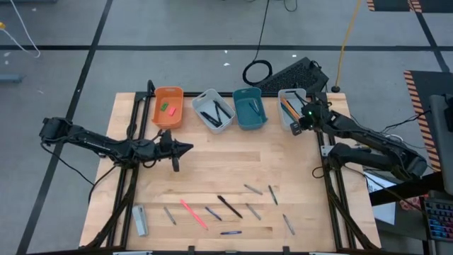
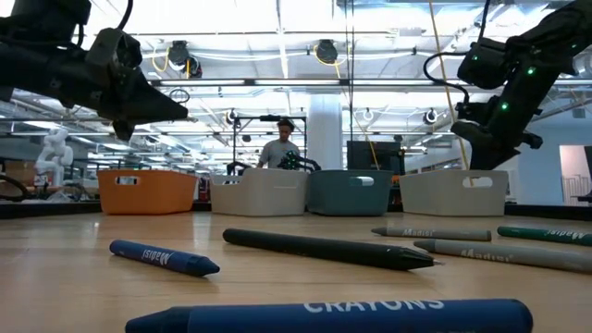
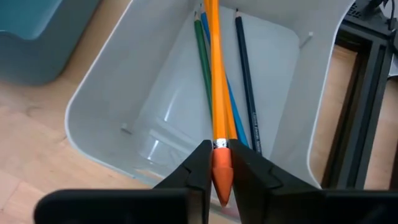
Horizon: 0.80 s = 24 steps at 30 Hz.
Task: Sort crayons/erasers/pens/pencils in bins
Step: Put the orange pencil into the right gray bin, then put the dark green crayon into the blue bin
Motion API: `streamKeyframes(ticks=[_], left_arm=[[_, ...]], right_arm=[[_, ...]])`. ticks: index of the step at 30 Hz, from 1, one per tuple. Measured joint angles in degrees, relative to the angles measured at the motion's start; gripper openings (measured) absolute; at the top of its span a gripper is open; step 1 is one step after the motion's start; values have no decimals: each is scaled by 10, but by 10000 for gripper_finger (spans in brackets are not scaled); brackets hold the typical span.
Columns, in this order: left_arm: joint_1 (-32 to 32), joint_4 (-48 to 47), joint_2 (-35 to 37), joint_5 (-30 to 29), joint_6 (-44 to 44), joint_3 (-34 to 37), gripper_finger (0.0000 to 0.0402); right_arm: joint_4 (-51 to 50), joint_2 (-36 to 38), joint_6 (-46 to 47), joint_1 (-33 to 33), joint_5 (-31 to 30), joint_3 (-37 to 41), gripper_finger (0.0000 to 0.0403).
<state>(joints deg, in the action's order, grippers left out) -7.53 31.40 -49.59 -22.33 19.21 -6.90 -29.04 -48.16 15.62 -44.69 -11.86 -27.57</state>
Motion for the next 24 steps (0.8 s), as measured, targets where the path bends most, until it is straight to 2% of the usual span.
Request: streamKeyframes(ticks=[13,19,24], left_arm=[[8,-15,0,16,1,0,6],[43,-35,0,34,15,0,4],[60,-52,0,45,11,0,3]], right_arm=[[13,13,-2,0,-16,0,160],[13,41,-20,1,-18,-22,167],[-15,52,-28,1,-18,-38,148]])
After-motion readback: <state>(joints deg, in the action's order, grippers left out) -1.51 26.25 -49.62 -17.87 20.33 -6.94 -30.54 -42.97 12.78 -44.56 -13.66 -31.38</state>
